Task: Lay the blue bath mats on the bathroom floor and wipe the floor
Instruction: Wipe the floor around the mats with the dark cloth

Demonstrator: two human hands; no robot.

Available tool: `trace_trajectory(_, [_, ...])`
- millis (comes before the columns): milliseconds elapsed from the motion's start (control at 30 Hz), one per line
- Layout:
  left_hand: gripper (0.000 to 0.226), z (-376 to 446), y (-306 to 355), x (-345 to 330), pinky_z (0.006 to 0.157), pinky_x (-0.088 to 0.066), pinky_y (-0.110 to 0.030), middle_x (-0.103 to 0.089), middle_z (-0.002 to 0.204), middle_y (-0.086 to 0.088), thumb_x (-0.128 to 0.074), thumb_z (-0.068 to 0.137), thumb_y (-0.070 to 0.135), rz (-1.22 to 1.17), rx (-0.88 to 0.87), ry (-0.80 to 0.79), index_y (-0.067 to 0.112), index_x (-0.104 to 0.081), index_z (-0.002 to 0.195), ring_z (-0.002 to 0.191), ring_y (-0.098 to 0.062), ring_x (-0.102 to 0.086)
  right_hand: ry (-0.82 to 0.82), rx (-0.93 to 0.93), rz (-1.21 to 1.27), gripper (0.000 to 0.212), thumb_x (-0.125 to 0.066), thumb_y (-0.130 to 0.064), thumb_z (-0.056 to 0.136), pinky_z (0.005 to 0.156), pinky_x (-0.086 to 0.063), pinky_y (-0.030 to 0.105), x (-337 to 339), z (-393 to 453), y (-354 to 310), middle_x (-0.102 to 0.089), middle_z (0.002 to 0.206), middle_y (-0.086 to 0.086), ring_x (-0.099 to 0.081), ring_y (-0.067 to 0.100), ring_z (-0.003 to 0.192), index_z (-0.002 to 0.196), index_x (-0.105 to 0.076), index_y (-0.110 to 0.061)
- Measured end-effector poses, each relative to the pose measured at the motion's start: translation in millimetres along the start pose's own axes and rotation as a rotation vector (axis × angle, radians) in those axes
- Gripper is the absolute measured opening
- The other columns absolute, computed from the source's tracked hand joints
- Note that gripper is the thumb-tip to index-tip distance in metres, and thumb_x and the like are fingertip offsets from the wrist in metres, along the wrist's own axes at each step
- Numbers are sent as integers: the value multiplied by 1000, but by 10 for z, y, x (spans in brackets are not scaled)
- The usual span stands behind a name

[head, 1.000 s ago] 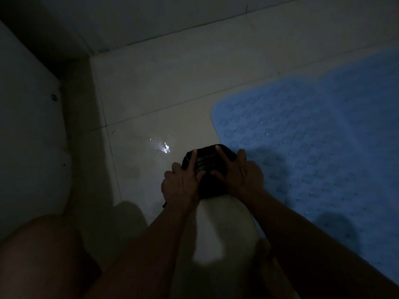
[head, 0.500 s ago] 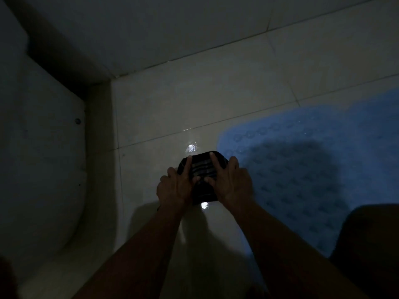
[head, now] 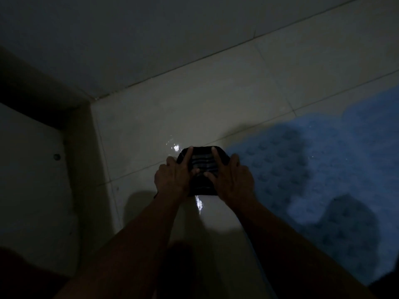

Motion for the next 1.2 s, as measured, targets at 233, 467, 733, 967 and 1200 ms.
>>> trace_trajectory(233, [72,545,243,344,85,-45,-40,-42,135,-16,-32,94,70,125,-177,45,52,6,153,109,-36,-56,35,-159,80,78,-27,-65,99,87,-44,37,186,266,148,-30,144,21,-55,33,106,158,11,-32])
trace_trajectory(467, [69,961,807,658,76,-41,-36,-45,128,-13,-35,96,66,211,-385,119,53,2,153,102,-34,-57,70,-349,278,80,-31,-67,97,80,-47,38,197,450,491,-35,138,19,-58,37,101,158,5,-31])
trace_trajectory(733, [66,1226,1350,764,86,-46,-39,-45,126,-12,-35,96,66,193,-507,99,56,-1,151,103,-33,-56,87,-493,340,78,-27,-69,96,82,-50,40,361,466,891,-34,138,18,-60,33,99,158,5,-33])
trace_trajectory(967, [67,1306,1922,892,79,-44,-36,-46,128,-12,-33,95,68,294,-564,107,55,2,152,102,-33,-58,88,-534,410,77,-27,-65,98,88,-48,43,411,560,1320,-34,141,21,-59,38,105,158,9,-31])
trace_trajectory(1200, [69,1370,2535,983,78,-42,-36,-42,139,-13,-26,96,70,417,-579,92,52,10,152,108,-33,-57,96,-515,452,78,-25,-64,99,95,-46,46,492,698,1846,-25,154,25,-55,41,116,158,10,-28])
Point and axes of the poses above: each hand's wrist, its own z-axis towards the middle knuckle, its own x-axis out of the back of the hand, y = z × x, the point moved 10 cm from there along z, towards the middle knuckle
